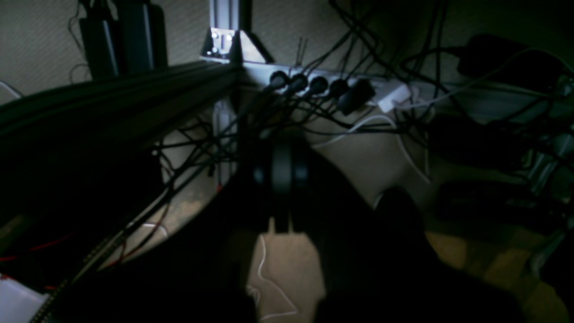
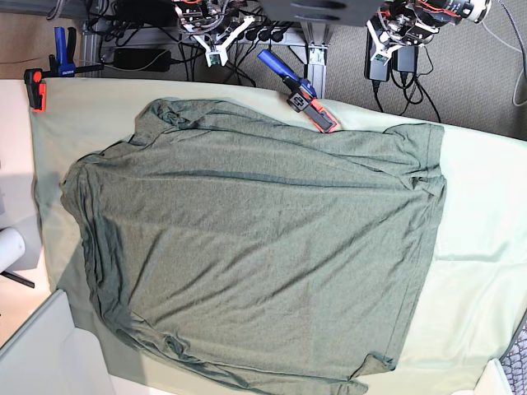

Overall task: Fold the T-shirt properly
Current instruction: 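Move both grippers from rest toward the shirt's shoulder edge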

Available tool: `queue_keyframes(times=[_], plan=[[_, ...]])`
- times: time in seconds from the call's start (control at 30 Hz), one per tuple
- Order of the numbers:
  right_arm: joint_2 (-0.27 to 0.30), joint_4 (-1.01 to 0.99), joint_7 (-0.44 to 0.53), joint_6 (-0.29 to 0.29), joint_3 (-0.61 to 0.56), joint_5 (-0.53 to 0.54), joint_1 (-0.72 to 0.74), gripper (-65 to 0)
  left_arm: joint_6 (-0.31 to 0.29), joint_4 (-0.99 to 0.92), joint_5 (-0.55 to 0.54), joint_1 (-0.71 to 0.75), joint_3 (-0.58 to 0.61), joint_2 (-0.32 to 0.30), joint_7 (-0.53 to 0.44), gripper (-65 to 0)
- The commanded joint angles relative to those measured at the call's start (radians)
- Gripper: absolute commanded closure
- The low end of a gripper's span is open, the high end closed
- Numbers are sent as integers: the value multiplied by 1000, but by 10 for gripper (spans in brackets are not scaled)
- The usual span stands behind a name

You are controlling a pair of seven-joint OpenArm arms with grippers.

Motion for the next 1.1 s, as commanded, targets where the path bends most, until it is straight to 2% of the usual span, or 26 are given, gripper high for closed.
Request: queue_keyframes(times=[0.0,0.13,0.3,0.43,0.57,0.67,0.77,0.93,1.07], plan=[[10,10,13,-9,-2,3,-9,0,-33,5,3,2,0,2,15,-150],[30,44,13,-8,-2,3,-48,0,-56,10,74,20,0,2,14,-150],[67,101,13,27,-2,3,-127,0,-56,95,109,110,0,-14,-76,-150],[100,166,13,83,-2,4,-215,0,-56,244,109,236,0,-36,-168,-150],[148,286,13,135,-2,55,-323,0,-68,462,108,372,0,-66,-176,-150],[195,417,13,158,-2,149,-426,0,-134,657,81,482,-10,-84,-178,-150],[247,566,8,159,-2,209,-535,0,-169,863,37,587,-48,-96,-184,-150],[348,837,-18,159,4,318,-715,0,-291,1179,-89,744,-150,-98,-179,-151],[406,1060,-57,159,66,426,-839,0,-352,1394,-193,830,-214,-99,-114,-151]])
